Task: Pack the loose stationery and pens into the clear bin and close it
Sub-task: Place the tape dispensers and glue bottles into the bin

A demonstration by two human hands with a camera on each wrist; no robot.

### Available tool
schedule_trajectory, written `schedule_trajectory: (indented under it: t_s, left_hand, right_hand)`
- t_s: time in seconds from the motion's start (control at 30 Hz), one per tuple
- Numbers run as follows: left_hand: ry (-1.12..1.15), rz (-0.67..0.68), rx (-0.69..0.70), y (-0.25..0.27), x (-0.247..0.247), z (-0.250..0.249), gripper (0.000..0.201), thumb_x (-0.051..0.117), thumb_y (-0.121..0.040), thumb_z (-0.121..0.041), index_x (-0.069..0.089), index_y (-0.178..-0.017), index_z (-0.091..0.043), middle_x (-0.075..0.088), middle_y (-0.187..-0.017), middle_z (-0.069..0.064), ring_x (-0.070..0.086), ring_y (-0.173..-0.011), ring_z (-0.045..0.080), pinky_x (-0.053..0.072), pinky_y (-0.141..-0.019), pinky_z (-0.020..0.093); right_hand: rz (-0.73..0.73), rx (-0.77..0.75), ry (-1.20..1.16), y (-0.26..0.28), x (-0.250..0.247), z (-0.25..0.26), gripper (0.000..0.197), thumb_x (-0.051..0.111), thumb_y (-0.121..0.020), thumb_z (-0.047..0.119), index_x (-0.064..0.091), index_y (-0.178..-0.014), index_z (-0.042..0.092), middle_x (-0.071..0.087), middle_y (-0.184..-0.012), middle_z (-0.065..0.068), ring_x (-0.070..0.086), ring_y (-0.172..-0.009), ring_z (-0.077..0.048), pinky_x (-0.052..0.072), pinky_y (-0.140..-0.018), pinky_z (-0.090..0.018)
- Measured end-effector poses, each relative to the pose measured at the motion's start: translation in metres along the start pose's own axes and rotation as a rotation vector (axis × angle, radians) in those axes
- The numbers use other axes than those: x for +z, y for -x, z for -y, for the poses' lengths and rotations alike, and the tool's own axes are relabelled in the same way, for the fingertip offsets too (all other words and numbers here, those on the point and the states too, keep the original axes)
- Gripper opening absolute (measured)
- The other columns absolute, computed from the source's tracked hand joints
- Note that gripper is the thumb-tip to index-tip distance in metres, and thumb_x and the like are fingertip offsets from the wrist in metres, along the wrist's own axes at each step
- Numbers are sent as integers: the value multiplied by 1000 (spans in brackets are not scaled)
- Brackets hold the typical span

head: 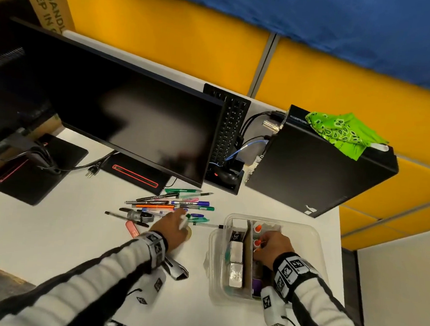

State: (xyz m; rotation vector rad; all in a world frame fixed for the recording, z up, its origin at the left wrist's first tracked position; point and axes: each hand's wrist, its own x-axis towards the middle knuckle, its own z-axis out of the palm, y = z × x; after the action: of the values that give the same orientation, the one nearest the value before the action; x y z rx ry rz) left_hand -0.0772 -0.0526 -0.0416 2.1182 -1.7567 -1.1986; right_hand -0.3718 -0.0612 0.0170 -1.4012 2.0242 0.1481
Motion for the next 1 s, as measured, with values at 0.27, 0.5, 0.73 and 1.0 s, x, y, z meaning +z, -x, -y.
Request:
schedule_trajectory:
  t_s: [0.27, 0.5, 0.73, 1.0]
  left_hand:
    - [-358, 48, -33, -16, -8, 22, 58, 66, -80, -53, 55, -129, -25, 62, -124, 3, 61, -111, 25, 52, -94, 39]
    - [-597, -9, 72, -16, 15, 32, 70, 71, -75, -53, 47, -136, -27, 56, -128, 0, 59, -115, 26, 53, -95, 41]
    - [-257, -40, 60, -7, -10, 20, 62, 73, -80, -53, 55, -131, -25, 63, -125, 1, 60, -113, 23, 49, -97, 36]
    - [379, 228, 304, 33, -52, -53, 28, 78, -82, -46, 72, -85, -18, 64, -65, -8, 55, -56, 3, 45, -57, 21]
  right_hand:
    - [76, 32, 128, 9, 7, 8, 54, 68, -87, 15, 51, -136, 1, 63, -92, 3, 64, -93, -20, 49, -69, -19]
    - [-34, -8, 160, 5, 2, 12, 30, 59, -91, 14, 63, -119, 3, 71, -112, -10, 62, -87, -22, 49, -81, -24]
    - [-47, -32, 87, 9, 1, 5, 24, 60, -90, 15, 68, -112, 11, 69, -92, 2, 59, -70, -10, 48, -64, -17]
    - [-112, -148, 121, 34, -37, -10, 5, 64, -87, 22, 69, -85, 19, 69, -86, -1, 65, -82, -19, 46, -70, -24]
